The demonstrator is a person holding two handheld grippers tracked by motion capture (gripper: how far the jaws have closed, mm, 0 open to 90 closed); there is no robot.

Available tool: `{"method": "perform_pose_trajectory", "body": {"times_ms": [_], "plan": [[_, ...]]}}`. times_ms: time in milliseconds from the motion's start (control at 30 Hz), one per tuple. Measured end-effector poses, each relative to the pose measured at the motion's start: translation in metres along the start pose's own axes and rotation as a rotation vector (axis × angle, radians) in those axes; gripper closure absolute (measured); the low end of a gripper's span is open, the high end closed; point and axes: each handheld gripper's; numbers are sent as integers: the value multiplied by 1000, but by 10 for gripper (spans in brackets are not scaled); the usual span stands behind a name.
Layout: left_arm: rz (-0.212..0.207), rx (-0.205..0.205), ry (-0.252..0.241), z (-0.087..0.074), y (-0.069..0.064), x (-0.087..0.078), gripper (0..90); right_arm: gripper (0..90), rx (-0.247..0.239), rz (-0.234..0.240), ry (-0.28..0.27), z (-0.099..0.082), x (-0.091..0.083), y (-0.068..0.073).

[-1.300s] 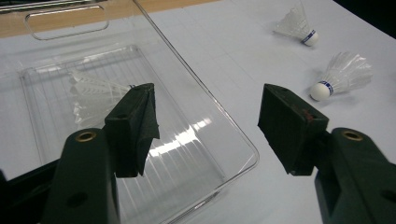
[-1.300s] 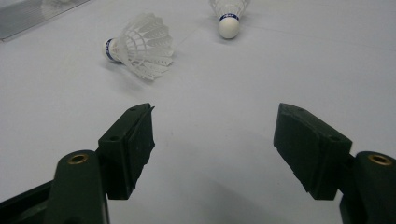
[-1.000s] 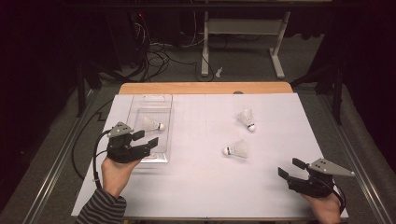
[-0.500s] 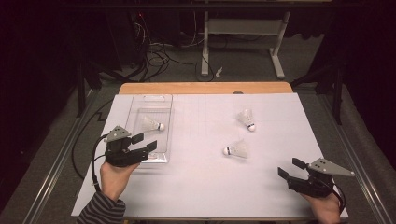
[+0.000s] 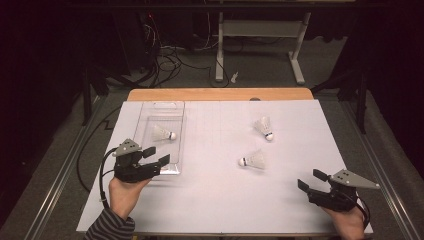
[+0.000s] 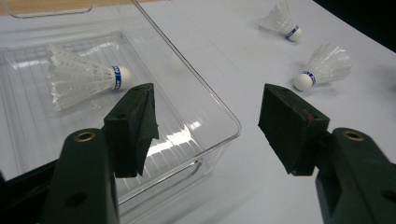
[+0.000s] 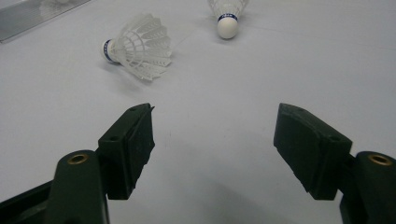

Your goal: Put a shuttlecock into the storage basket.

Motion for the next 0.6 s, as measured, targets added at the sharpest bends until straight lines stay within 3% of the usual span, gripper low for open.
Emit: {"method": "perform_pose_trajectory", "body": {"times_ms": [600], "plan": [[-36, 22, 9, -9, -14, 6, 372, 292, -8, 1, -4, 0, -2, 2]]}}
Point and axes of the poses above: each handheld gripper's, and its own axes: x roughly forward along the jaws, z roughly out of its top, y roughly to its left, and after that the axes turned 1 degree about y, right-handed
